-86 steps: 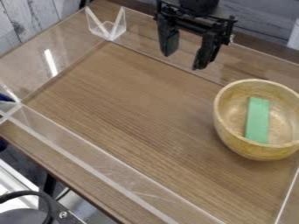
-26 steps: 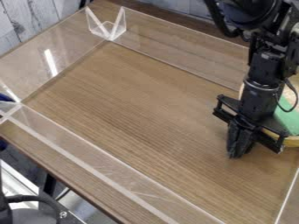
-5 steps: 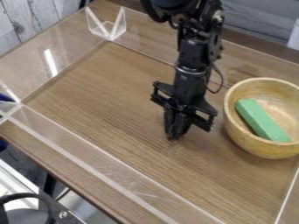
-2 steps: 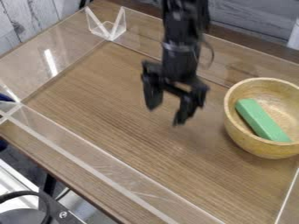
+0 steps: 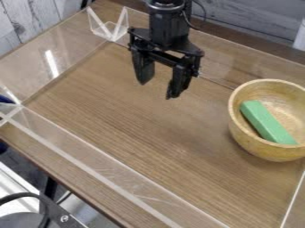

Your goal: Remove the green block from inside the brown bowl and put it on the table

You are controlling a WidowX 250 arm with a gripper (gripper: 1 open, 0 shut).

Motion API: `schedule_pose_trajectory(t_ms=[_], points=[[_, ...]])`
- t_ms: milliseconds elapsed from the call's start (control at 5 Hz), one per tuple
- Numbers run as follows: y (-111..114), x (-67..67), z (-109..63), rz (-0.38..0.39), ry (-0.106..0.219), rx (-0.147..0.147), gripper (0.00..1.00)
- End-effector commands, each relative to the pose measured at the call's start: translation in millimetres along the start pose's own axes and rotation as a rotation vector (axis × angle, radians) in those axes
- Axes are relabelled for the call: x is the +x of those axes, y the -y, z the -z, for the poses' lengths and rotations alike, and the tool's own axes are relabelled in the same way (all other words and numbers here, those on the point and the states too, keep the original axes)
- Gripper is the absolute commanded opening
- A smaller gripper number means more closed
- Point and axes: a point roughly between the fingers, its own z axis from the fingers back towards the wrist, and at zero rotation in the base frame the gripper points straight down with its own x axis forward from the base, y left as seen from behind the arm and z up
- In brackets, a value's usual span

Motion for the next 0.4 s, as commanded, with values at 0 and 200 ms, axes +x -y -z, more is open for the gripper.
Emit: schedule_pose_trajectory(t_ms=[0,200], points=[[-2.0,5.3,-4.2,-0.001,0.024,0.005,1.00],[-3.9,11.2,1.9,-0.006,0.021,0.005,1.00]])
